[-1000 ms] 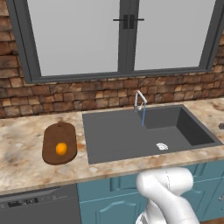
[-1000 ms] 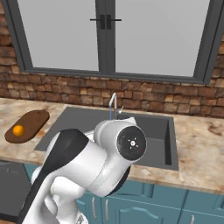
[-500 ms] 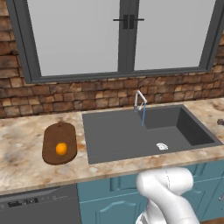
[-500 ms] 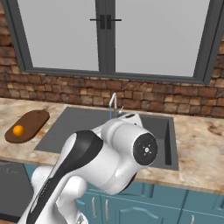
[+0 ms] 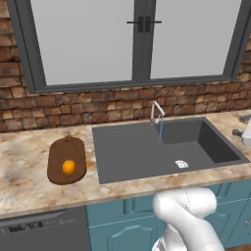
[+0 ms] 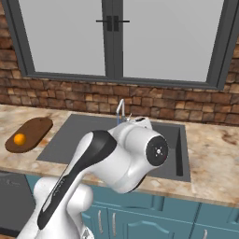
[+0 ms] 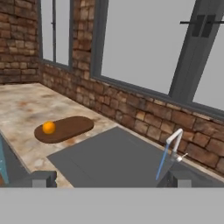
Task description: Pick the orange from the sink and place it on the cutting board to airdry. Then turn off the sink faucet.
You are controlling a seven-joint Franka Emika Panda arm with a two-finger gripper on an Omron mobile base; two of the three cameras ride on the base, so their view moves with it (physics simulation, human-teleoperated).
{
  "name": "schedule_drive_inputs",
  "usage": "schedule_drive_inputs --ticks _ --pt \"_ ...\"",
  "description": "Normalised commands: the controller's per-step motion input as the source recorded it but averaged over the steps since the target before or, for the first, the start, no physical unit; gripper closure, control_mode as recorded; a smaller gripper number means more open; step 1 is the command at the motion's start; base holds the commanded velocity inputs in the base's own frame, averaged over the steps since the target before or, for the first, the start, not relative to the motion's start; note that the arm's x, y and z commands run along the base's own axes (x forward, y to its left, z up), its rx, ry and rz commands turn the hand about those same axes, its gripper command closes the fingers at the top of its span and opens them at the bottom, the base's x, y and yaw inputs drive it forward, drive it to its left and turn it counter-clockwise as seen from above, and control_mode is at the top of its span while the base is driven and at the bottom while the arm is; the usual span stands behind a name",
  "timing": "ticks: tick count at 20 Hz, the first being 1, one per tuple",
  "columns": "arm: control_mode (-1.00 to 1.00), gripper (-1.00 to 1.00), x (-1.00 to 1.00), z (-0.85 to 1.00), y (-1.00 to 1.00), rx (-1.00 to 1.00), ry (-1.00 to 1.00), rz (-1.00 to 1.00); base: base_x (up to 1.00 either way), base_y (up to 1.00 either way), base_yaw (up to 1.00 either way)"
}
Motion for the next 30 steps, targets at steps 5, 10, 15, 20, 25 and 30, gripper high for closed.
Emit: schedule_drive_inputs --ticks 5,10,15,20,25,30 --pt "-1.0 -1.0 0.25 -0.08 0.0 0.0 0.0 0.11 0.0 0.0 0.0" --pt "-1.0 -1.0 0.32 -0.13 0.0 0.0 0.0 0.09 0.0 0.0 0.0" --pt "-1.0 -1.0 0.31 -0.17 0.0 -0.01 0.0 0.04 0.0 0.0 0.0" --pt "-1.0 -1.0 0.24 -0.21 0.04 -0.01 0.0 0.0 0.0 0.0 0.0" --pt "-1.0 -1.0 0.23 -0.17 0.12 0.0 0.0 -0.02 0.0 0.0 0.0" --pt "-1.0 -1.0 0.21 -0.05 0.14 -0.03 0.0 -0.02 0.0 0.0 0.0"
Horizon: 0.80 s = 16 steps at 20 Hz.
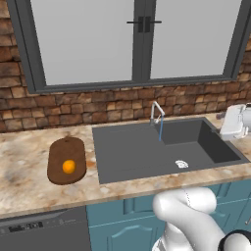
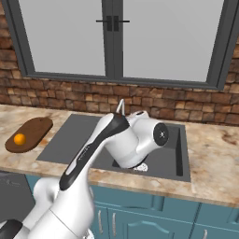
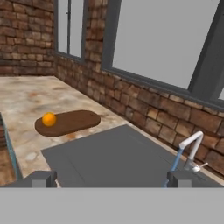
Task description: Pick the orange from the sink and place it on the cutting board to airdry. Then turn off the sink faucet.
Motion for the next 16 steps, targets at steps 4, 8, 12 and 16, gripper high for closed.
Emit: schedule_drive_inputs --ticks 4,8,12,16 --pt "-1.0 -1.0 0.16 -0.01 0.06 -0.02 0.0 -0.03 0.0 0.0 0.0" --pt "-1.0 -1.0 0.3 -0.13 -0.04 0.0 0.01 0.0 0.0 0.0 0.0" --pt "-1.0 -1.0 0.33 -0.18 -0.03 0.0 0.02 0.0 0.0 0.0 0.0" --pt "-1.0 -1.0 0.35 -0.16 0.0 0.0 0.02 0.0 0.0 0.0 0.0"
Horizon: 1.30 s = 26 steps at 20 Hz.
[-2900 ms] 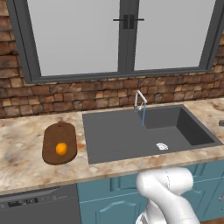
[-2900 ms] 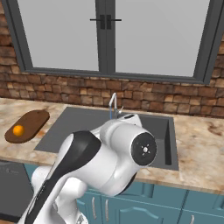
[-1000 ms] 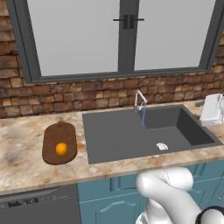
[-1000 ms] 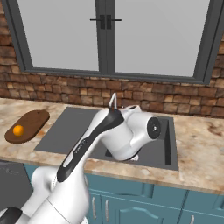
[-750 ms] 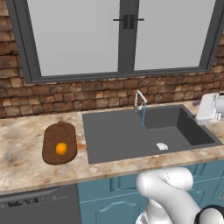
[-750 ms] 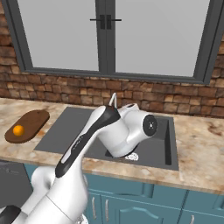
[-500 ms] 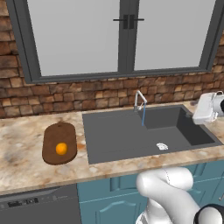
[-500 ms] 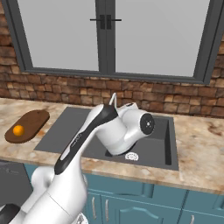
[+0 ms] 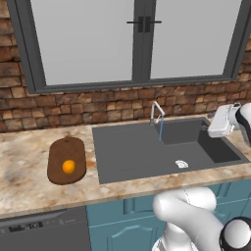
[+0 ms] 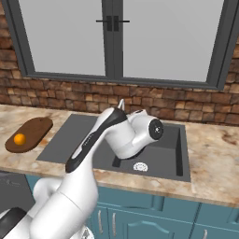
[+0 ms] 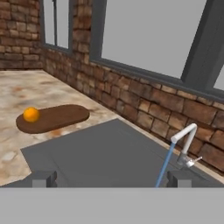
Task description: Pick the orange from the sink and place it on the cutting board to airdry. Then turn off the sink faucet.
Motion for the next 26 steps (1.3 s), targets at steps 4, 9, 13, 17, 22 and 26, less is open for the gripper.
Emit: schedule_drive_inputs --ticks 4,9,13,17,22,26 --pt "-1.0 -1.0 0.21 -0.15 0.0 0.0 0.01 0.0 0.0 0.0 0.0" --pt "-1.0 -1.0 0.11 -0.16 0.0 0.0 0.0 0.0 0.0 0.0 0.0" --pt "-1.0 -1.0 0.19 -0.07 0.0 0.0 -0.01 0.0 0.0 0.0 0.0" --pt "-1.0 -1.0 0.24 0.0 0.0 0.0 -0.01 -0.01 0.0 0.0 0.0" --pt "-1.0 -1.0 0.24 -0.05 0.0 0.0 0.0 0.0 0.0 0.0 0.0" --pt "-1.0 -1.0 0.19 -0.1 0.0 0.0 0.0 0.0 0.0 0.0 0.0"
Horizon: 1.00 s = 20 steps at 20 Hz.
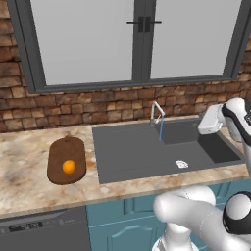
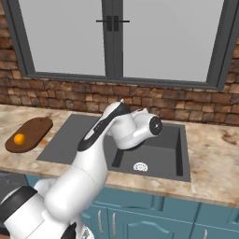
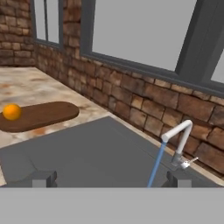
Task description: Pick the orange from the sink and place it on the cutting board to airdry. Then turn off the sink faucet.
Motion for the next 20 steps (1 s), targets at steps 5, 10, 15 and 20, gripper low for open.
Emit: schedule_drive_inputs --ticks 5,10,15,20 --pt "-1.0 -1.0 0.14 -0.12 0.01 0.0 0.0 0.0 0.0 0.0 0.0" --pt "-1.0 -1.0 0.12 -0.13 0.03 0.0 0.0 0.0 0.0 0.0 0.0" --pt "-1.0 -1.0 0.12 -0.12 0.06 0.0 0.0 0.0 0.0 0.0 0.0" --pt "-1.0 -1.0 0.16 -0.09 0.08 0.0 0.0 0.0 0.0 0.0 0.0"
